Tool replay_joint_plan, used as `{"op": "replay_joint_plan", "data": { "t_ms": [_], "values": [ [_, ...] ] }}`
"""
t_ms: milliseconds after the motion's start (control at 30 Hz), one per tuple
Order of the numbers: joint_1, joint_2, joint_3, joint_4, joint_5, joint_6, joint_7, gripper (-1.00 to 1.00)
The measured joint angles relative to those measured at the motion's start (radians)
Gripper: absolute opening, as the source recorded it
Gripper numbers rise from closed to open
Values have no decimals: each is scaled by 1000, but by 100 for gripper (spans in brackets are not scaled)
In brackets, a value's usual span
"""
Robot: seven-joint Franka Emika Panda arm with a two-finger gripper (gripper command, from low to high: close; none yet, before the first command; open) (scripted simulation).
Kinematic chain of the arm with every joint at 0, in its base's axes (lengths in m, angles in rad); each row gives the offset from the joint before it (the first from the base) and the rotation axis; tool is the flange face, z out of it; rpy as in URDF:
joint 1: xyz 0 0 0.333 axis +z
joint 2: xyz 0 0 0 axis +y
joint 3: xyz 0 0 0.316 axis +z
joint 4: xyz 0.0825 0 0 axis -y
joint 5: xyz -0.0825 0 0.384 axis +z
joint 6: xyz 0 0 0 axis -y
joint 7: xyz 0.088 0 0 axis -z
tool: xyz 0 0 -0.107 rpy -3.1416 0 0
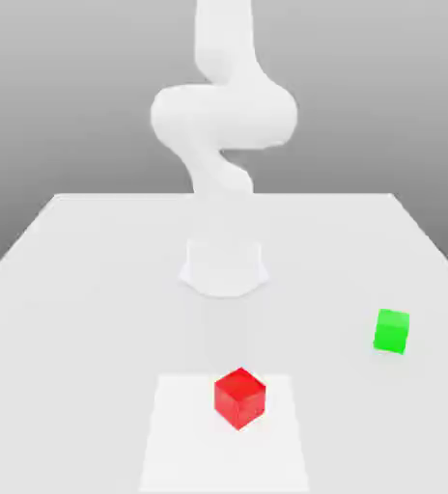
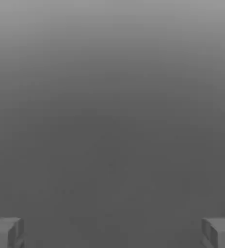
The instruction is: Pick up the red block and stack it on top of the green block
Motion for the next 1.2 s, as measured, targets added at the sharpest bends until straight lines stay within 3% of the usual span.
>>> {"op": "replay_joint_plan", "data": {
  "t_ms": [1200],
  "values": [
    [492, 555, -460, -359, -38, 351, -1557, 0]
  ]
}}
